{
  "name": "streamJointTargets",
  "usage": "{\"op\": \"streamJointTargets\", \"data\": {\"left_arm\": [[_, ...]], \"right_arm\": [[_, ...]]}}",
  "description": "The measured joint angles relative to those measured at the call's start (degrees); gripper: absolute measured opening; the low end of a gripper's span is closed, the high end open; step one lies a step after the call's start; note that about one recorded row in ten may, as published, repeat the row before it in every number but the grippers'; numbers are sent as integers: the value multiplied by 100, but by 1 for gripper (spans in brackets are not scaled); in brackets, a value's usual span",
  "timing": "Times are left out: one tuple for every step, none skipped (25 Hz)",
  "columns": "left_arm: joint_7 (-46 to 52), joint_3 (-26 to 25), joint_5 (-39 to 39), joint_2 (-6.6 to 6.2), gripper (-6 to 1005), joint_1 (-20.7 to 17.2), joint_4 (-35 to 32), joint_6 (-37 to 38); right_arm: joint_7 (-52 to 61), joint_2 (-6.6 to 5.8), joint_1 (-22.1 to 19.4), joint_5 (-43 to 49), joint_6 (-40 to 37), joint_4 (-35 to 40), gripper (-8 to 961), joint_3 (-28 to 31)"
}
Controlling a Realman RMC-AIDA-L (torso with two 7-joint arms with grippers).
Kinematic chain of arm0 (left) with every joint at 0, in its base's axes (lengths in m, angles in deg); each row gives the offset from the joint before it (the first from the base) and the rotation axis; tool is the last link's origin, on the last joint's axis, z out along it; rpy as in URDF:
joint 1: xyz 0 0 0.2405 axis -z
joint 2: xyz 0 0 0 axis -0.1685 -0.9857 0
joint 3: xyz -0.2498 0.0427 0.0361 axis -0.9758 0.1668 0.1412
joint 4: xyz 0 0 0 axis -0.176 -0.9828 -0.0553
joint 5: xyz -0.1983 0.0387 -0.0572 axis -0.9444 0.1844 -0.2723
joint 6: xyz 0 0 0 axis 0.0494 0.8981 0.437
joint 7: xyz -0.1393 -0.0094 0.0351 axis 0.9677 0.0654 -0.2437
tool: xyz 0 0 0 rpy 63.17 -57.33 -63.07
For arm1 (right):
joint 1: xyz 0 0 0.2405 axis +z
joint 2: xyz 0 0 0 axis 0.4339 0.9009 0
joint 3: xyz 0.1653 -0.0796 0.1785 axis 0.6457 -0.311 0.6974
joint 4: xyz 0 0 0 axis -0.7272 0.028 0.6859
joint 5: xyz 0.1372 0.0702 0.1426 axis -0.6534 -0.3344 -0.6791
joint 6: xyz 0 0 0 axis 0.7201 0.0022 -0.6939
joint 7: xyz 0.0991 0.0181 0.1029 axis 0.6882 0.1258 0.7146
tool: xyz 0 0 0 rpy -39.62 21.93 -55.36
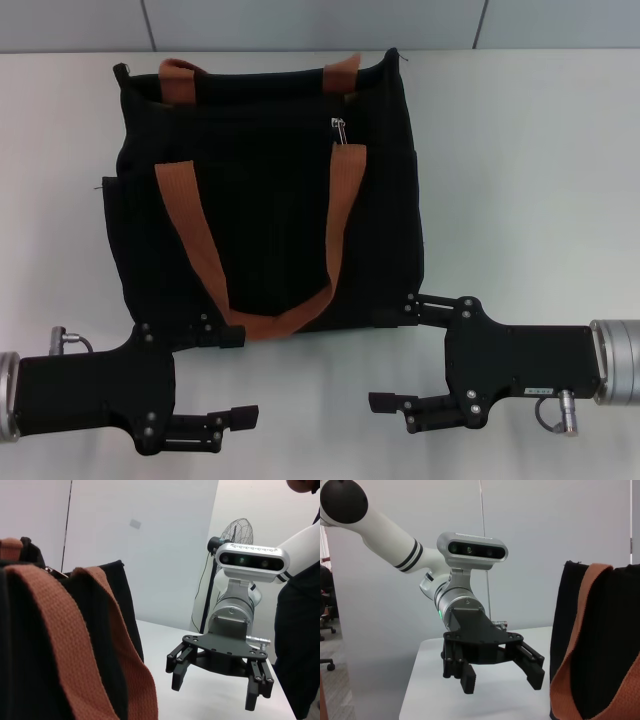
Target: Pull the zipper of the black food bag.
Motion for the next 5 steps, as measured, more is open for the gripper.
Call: {"op": "streamJointTargets", "data": {"left_arm": [[-1, 1, 2, -2, 829, -3, 0, 0], [-1, 1, 2, -2, 829, -3, 0, 0], [-1, 1, 2, -3, 829, -6, 0, 0], [-1, 1, 2, -3, 829, -6, 0, -1], [-1, 1, 2, -4, 829, -7, 0, -1]], "right_arm": [[0, 0, 1, 0, 0, 0, 820, 1], [0, 0, 1, 0, 0, 0, 820, 1], [0, 0, 2, 0, 0, 1, 820, 2], [0, 0, 2, 0, 0, 1, 820, -3], [0, 0, 2, 0, 0, 1, 820, -3]]}}
